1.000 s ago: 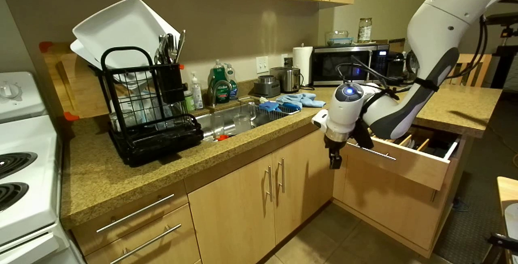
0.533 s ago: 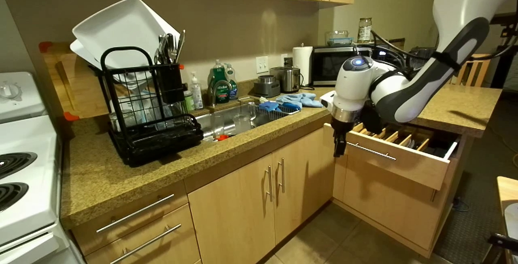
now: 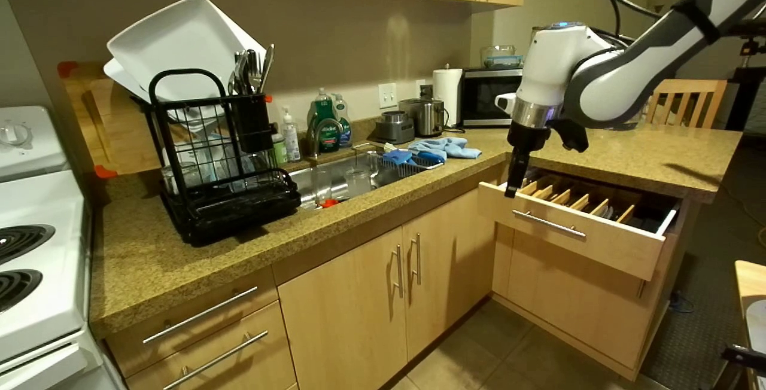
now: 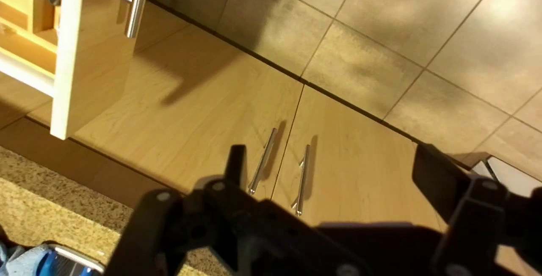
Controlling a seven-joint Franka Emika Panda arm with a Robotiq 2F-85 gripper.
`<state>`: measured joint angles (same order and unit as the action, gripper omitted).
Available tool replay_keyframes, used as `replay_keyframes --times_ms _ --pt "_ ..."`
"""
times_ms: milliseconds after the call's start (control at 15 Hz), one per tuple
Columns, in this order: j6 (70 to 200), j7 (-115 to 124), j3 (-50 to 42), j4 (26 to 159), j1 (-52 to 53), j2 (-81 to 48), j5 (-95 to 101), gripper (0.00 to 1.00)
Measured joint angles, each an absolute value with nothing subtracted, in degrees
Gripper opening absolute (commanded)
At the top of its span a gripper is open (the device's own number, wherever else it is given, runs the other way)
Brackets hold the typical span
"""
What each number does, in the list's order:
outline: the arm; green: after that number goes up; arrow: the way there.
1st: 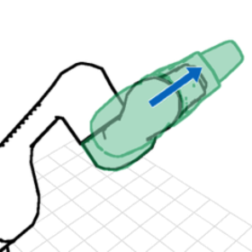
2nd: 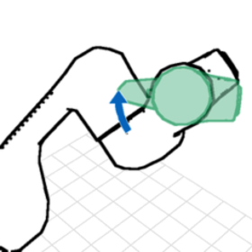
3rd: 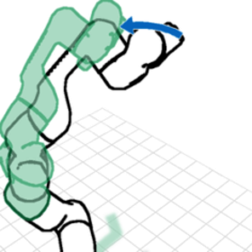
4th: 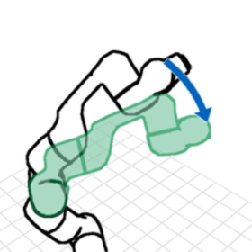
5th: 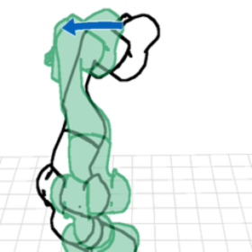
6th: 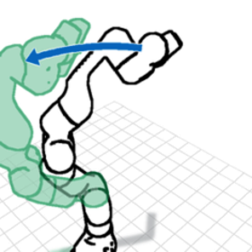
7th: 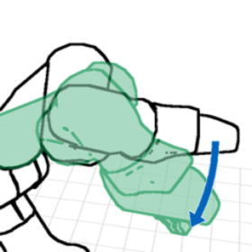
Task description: Pull open the top rightmost drawer fully
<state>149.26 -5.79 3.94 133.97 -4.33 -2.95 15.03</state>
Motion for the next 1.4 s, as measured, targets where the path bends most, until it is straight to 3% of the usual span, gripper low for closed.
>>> replay_keyframes --times_ms 733,1400 --pt "133.8 -6.7 -3.9 127.0 -4.5 3.3 4.8 1.0" --pt "117.2 -1.1 -9.5 104.4 -8.8 -16.4 4.7 1.0"
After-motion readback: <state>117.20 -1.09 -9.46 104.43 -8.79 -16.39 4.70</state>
